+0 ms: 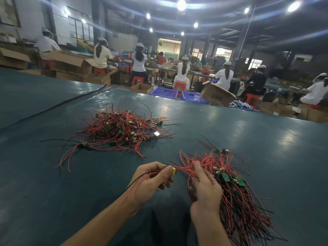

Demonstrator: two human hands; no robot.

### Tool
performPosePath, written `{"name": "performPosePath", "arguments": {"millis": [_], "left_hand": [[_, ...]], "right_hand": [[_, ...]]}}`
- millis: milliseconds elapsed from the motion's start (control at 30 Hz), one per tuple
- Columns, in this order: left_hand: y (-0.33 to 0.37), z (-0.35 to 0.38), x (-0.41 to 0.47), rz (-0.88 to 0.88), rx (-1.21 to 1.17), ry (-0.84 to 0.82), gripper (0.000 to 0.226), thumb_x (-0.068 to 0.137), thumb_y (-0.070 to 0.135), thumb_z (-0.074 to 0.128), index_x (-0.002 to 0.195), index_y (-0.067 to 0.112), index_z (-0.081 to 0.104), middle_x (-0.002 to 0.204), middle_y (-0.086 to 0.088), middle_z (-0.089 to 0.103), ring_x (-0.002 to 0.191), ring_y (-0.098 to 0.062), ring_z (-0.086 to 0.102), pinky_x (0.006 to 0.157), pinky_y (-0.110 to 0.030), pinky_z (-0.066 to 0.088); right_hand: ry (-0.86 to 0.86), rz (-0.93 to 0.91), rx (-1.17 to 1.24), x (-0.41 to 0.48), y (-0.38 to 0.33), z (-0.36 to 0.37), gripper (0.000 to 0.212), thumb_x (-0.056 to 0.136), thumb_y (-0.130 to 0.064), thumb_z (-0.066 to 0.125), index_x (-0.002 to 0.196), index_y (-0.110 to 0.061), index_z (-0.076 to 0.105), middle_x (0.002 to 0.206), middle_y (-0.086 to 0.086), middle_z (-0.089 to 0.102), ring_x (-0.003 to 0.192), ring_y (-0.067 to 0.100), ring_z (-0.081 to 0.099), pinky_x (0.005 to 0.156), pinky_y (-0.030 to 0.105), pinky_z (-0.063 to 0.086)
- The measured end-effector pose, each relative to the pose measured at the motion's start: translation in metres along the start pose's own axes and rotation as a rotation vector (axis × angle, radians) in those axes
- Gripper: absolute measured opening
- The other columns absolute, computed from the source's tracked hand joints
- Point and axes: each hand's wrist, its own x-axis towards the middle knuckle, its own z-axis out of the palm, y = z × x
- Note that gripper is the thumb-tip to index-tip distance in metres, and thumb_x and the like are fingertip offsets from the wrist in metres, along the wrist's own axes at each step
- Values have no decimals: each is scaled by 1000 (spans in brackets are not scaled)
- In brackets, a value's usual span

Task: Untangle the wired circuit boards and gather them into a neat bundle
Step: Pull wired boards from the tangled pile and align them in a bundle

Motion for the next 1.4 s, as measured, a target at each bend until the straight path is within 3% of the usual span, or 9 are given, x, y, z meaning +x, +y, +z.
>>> {"name": "performPosePath", "arguments": {"millis": [267, 433, 633, 767, 900, 1000, 1100, 1200, 1400], "left_hand": [[-1, -3, 1, 28, -42, 168, 24, 71, 40, 73, 75, 17, 76, 74, -8, 73, 60, -14, 63, 61, -33, 51], [-9, -2, 2, 219, 125, 51, 10, 77, 20, 74, 83, 27, 78, 75, 4, 74, 63, -2, 65, 59, -14, 49], [-18, -18, 1, 476, 665, -219, 49, 87, 11, 66, 132, 27, 59, 92, 13, 63, 74, -7, 60, 70, -24, 51], [-15, -40, 11, 543, 933, 46, 39, 88, 14, 63, 126, 19, 64, 100, 9, 65, 89, -10, 61, 84, -34, 51], [-14, -87, 26, 354, 1183, 423, 37, 85, 17, 68, 122, 15, 65, 121, -6, 61, 111, -28, 54, 96, -42, 42], [-16, -127, 31, 16, 1351, 610, 51, 87, 28, 62, 136, 20, 52, 148, -16, 37, 135, -34, 32, 109, -49, 26], [-20, -162, 30, -312, 1384, 660, 56, 91, 37, 55, 144, 22, 40, 157, -23, 15, 144, -36, 15, 114, -50, 14], [-22, -178, 27, -558, 1375, 635, 47, 95, 44, 45, 135, 19, 48, 151, -21, 29, 140, -35, 23, 112, -47, 18], [-24, -176, 31, -419, 1464, 704, 26, 94, 26, 50, 112, 14, 65, 118, -11, 59, 112, -32, 50, 96, -42, 35]], "right_hand": [[-109, -8, -68, 3, -4, -8, 24, 89, -38, 65, 86, -15, 72, 63, -3, 67, 37, 3, 39, 32, 16, 26], [-353, -148, -349, -19, 11, 6, 30, 90, -33, 65, 64, -20, 76, 61, 1, 69, 52, 5, 59, 44, 15, 40], [-149, -168, -263, -10, 6, -1, 32, 96, -25, 59, 70, -15, 74, 65, 1, 70, 59, 12, 66, 53, 27, 53], [-73, -140, -127, 1, 0, -7, 27, 100, -21, 52, 82, -5, 64, 72, 15, 63, 53, 19, 67, 45, 28, 54], [-7, -410, -503, 11, -9, -24, 34, 101, -30, 47, 77, -13, 63, 55, 9, 62, 49, 25, 63, 48, 32, 52], [54, -665, -831, 13, -16, -34, 35, 97, -39, 50, 70, -18, 60, 69, 2, 62, 65, 22, 58, 56, 25, 39], [93, -664, -1019, 11, -16, -36, 29, 92, -48, 54, 81, -22, 62, 84, -5, 61, 71, 17, 52, 56, 26, 33], [154, -598, -1165, 11, -13, -37, 35, 90, -56, 55, 99, -24, 67, 90, -8, 55, 76, 18, 46, 63, 30, 34], [186, -536, -1246, 15, -13, -41, 43, 90, -54, 56, 118, -23, 63, 102, -3, 63, 99, 23, 54, 65, 30, 36]]}}
